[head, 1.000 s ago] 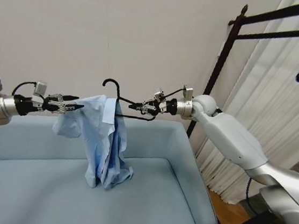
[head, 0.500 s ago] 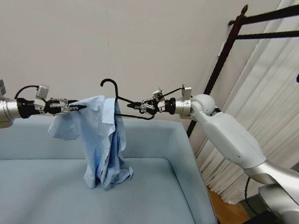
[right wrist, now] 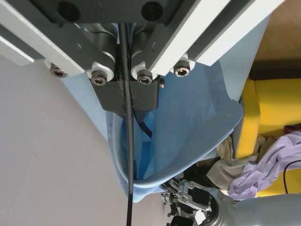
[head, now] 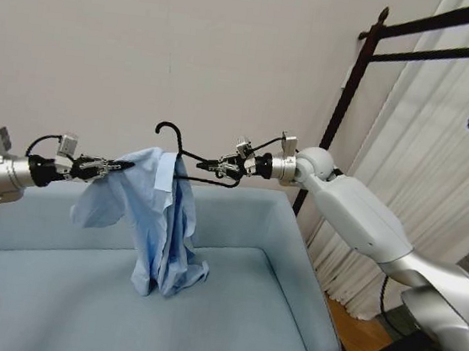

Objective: Pick up the clothes from the sofa and hang them on the clothes hanger.

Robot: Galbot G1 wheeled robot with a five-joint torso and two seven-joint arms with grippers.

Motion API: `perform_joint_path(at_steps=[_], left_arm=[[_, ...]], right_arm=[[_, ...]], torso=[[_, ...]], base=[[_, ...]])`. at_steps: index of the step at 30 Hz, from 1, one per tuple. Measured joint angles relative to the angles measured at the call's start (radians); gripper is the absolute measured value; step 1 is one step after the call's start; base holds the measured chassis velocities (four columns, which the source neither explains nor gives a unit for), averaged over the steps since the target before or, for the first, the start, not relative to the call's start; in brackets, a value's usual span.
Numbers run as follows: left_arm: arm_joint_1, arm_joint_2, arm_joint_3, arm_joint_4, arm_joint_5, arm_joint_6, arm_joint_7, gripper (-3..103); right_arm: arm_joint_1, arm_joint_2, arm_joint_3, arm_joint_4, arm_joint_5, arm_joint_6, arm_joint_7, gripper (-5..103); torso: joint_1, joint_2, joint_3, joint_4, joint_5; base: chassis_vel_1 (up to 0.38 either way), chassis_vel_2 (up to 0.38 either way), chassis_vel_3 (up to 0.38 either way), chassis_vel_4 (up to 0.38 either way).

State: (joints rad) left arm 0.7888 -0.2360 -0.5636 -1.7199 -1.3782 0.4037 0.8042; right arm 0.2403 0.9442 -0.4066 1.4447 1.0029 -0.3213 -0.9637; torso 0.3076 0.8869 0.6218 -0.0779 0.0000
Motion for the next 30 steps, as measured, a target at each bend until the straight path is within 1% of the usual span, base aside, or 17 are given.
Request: perform_joint_path(at_steps=[5,7,10,12,16,17,18,22,23,25,27,30], left_arm=[[-0.003,-0.009,0.004,0.001,0.001,0.0,-0.002,3],[-0.006,-0.011,0.005,-0.001,0.002,0.0,0.009,3],[-0.006,-0.011,0.005,0.002,0.004,0.0,0.022,3],[-0.006,-0.011,0.005,0.002,0.004,0.0,0.024,3],[-0.005,-0.009,0.002,0.0,0.005,-0.001,0.029,3],[-0.005,-0.009,0.002,0.0,0.005,-0.001,0.029,3],[-0.004,-0.009,0.001,0.0,0.005,-0.001,0.03,3],[-0.004,-0.009,0.0,0.005,0.005,-0.005,0.031,3],[-0.004,-0.009,0.0,0.005,0.005,-0.005,0.031,3],[-0.008,-0.01,-0.001,0.011,0.004,-0.005,0.032,3],[-0.008,-0.01,-0.003,0.012,0.003,-0.006,0.035,3],[-0.01,-0.008,-0.009,0.019,0.001,-0.008,0.041,3]], right_arm=[[0.0,0.001,-0.006,-0.003,-0.001,0.002,0.004,2],[0.0,-0.002,-0.01,-0.001,-0.001,0.008,0.022,3],[-0.001,-0.008,-0.012,0.002,-0.001,0.014,0.033,19],[-0.001,-0.009,-0.012,0.002,-0.001,0.016,0.037,19],[0.002,-0.016,-0.011,-0.001,-0.001,0.02,0.046,41],[0.002,-0.016,-0.011,-0.001,-0.001,0.02,0.046,41],[0.003,-0.02,-0.007,-0.001,0.001,0.021,0.053,41],[0.003,-0.047,0.011,0.011,0.025,0.022,0.091,62],[0.003,-0.047,0.011,0.011,0.025,0.022,0.091,62],[0.003,-0.066,0.025,0.024,0.051,0.013,0.134,73],[0.002,-0.073,0.034,0.028,0.06,0.01,0.145,73],[-0.015,-0.103,0.051,0.05,0.082,-0.011,0.159,89]], torso=[[0.0,0.0,0.0,0.0,0.0],[0.0,0.0,0.0,0.0,0.0],[0.0,0.0,0.0,0.0,0.0],[0.0,0.0,0.0,0.0,0.0],[0.0,0.0,0.0,0.0,0.0],[0.0,0.0,0.0,0.0,0.0],[0.0,0.0,0.0,0.0001,0.0],[0.0,0.0,0.0,0.0,0.0],[0.0,0.0,0.0,0.0,0.0],[0.0,0.0,0.0,-0.0001,0.0],[0.0,0.0,0.0,0.0,0.0],[0.0,0.0,0.0,0.0,0.0]], base=[[0.0,0.0,0.0,0.0],[0.0,0.0,0.0,0.0],[0.0,0.0,0.0,0.0],[0.0,0.0,0.0,0.0],[0.0,0.0,0.0,0.0],[0.0,0.0,0.0,0.0],[0.0,0.0,0.0,0.0],[0.0,0.0,0.0,0.0],[0.0,0.0,0.0,0.0],[0.0,0.0,0.0,0.0],[0.0,0.0,0.0,0.0],[0.0,0.0,0.0,0.0]])
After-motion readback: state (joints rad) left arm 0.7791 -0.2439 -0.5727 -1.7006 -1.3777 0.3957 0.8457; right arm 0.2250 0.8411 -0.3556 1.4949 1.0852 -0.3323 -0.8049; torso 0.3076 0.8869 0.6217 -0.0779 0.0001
